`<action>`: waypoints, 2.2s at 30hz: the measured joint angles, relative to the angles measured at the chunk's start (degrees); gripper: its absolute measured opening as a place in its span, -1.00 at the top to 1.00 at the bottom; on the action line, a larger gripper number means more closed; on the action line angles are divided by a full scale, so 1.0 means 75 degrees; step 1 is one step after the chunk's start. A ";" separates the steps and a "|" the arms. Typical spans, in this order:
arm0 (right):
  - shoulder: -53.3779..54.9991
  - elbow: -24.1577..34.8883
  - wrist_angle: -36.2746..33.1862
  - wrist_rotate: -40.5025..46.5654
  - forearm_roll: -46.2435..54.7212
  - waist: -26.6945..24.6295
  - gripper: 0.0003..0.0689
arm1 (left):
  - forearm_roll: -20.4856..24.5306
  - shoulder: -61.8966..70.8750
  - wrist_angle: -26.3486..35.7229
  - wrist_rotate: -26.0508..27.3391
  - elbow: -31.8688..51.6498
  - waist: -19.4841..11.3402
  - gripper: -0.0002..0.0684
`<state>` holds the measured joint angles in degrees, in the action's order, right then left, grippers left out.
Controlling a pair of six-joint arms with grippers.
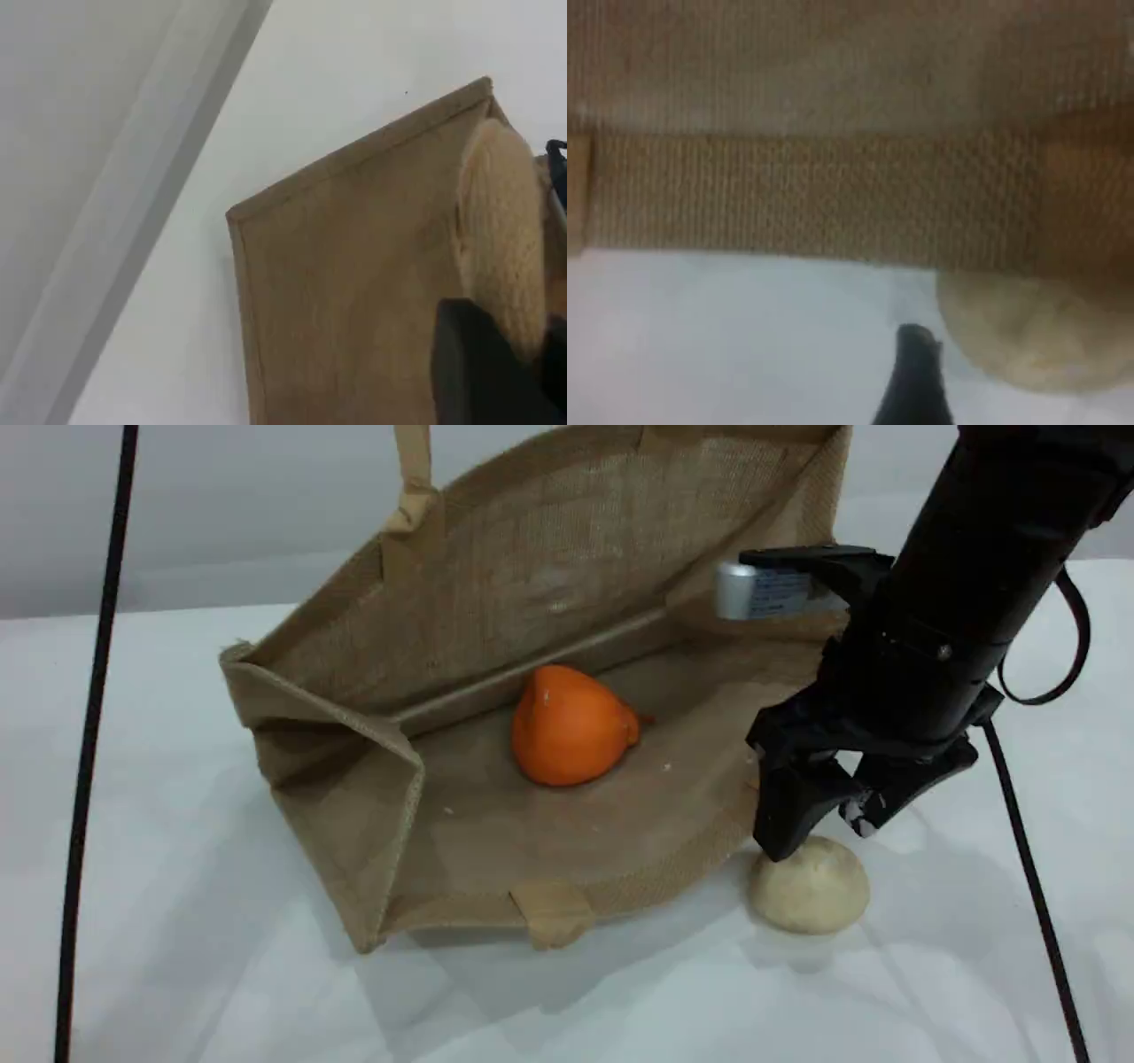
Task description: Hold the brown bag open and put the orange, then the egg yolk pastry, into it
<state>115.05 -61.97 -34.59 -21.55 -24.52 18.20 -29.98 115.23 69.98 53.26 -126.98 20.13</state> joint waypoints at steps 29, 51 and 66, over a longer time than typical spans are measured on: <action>0.0509 -0.0007 0.0103 0.0071 0.0617 0.0017 0.89 | 0.0000 0.0000 0.0000 -0.0025 0.0000 0.0000 0.71; -0.3926 0.2493 0.1716 -0.0584 -0.0399 0.0440 0.91 | -0.0007 0.0000 0.0001 -0.0025 0.0000 0.0000 0.71; -0.2490 0.2515 0.5971 -0.2346 -0.1744 0.2215 0.91 | -0.0023 0.0000 0.0001 -0.0025 0.0000 0.0000 0.71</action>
<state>96.37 -43.11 10.20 -39.15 -37.60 34.81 -30.15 115.23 69.98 53.07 -126.98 20.13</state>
